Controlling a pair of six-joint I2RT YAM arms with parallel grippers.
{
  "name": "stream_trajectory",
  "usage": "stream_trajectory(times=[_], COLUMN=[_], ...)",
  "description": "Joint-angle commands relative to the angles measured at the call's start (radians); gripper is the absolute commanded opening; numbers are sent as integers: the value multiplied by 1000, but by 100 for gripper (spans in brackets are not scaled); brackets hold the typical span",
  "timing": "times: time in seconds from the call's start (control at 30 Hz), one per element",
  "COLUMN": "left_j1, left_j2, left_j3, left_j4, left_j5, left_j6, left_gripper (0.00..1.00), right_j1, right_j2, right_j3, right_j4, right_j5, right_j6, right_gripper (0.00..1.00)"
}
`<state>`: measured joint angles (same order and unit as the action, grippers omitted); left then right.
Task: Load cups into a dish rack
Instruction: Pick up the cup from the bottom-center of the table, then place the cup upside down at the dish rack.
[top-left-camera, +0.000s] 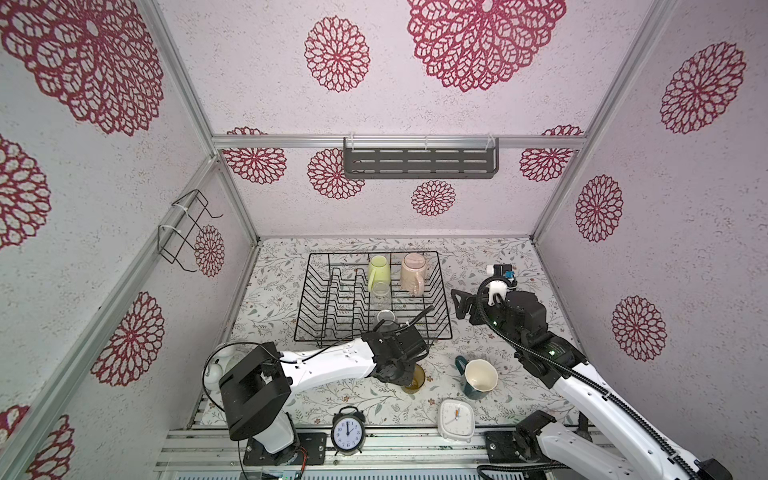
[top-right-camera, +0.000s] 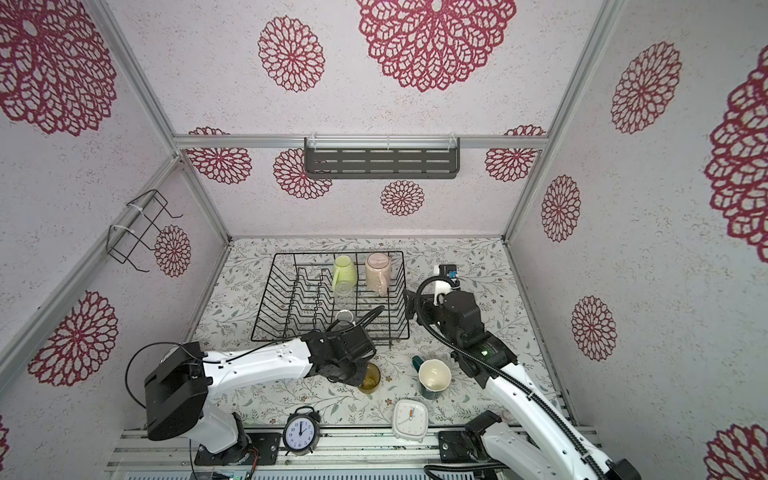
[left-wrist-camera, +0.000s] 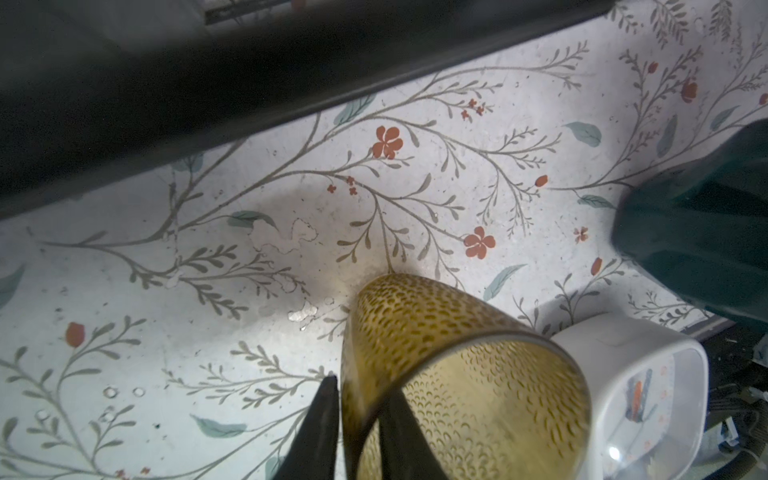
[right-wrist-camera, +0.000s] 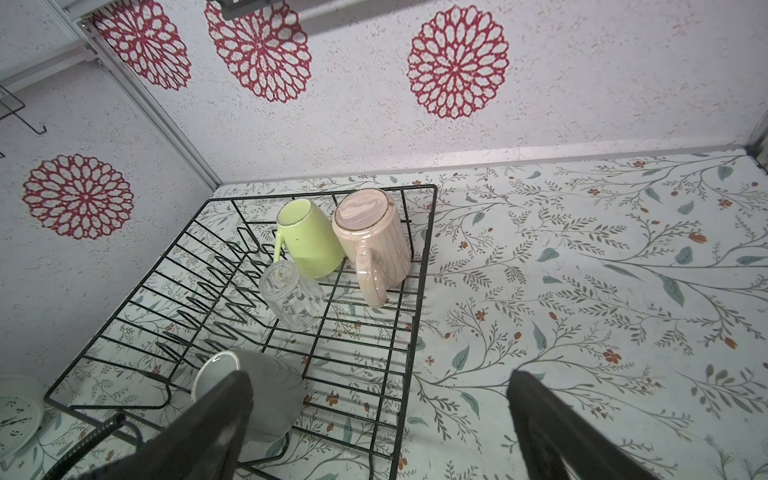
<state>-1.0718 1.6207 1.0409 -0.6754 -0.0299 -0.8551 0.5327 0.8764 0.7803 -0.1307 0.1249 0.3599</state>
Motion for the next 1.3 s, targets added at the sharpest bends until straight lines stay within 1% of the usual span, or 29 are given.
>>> stream_trajectory(times=[0.0,0.03,0.1,0.17,0.2,0.23,0.3,0.37,0.47,0.5,0.57,0.63,0.67,0.7,0.8,0.87,0.97,1.1,1.13,1.2,1.27], left_j1=[-8,-8,-8,-9,-8,-8,-8,-7,3,18,71,146,194,247,393,443,468,493,499,514,527], left_j2=[9,4,-18,-63,-95,-133,-212,-309,-476,-534,-621,-712,-753,-786,-840,-841,-814,-759,-745,-708,-675], left_j3=[15,15,15,16,14,8,-6,-21,-62,-84,-130,-180,-203,-223,-257,-248,-215,-209,-210,-215,-223], left_j4=[2,-4,-22,-51,-61,-65,-58,-44,32,81,183,275,315,350,464,496,507,591,615,675,740], left_j5=[19,18,4,-19,-30,-40,-56,-80,-155,-175,-169,-132,-102,-50,118,192,255,338,356,394,429], left_j6=[-12,-12,-14,-21,-25,-28,-28,-17,21,42,88,113,102,82,20,5,7,-30,-41,-69,-105], left_gripper=[11,6,5,2,0,0,0,0,0,0,0,0,0,0,0,0,0,0,0,0,0], right_j1=[-6,-7,-10,-11,-12,-16,-26,-35,-39,-40,-43,-46,-48,-48,-48,-46,-28,10,17,30,36], right_j2=[4,7,6,-11,-26,-37,-41,-16,38,55,83,104,113,119,123,142,186,263,279,322,369], right_j3=[30,33,31,15,4,-9,-8,22,63,73,91,103,104,97,31,2,-20,-30,-35,-52,-57], right_j4=[3,-2,1,20,39,64,88,82,97,103,108,138,169,217,431,548,697,889,932,1095,1216], right_j5=[-10,-11,2,47,50,21,-76,-207,-433,-499,-602,-708,-762,-806,-902,-935,-959,-957,-953,-930,-904], right_j6=[0,2,16,46,56,55,63,85,119,139,204,310,378,447,618,695,799,958,993,1100,1191], right_gripper=[99,99,99,99,99,99,99,99,99,99,99,99,99,99,99,99,98,98,98,97,96])
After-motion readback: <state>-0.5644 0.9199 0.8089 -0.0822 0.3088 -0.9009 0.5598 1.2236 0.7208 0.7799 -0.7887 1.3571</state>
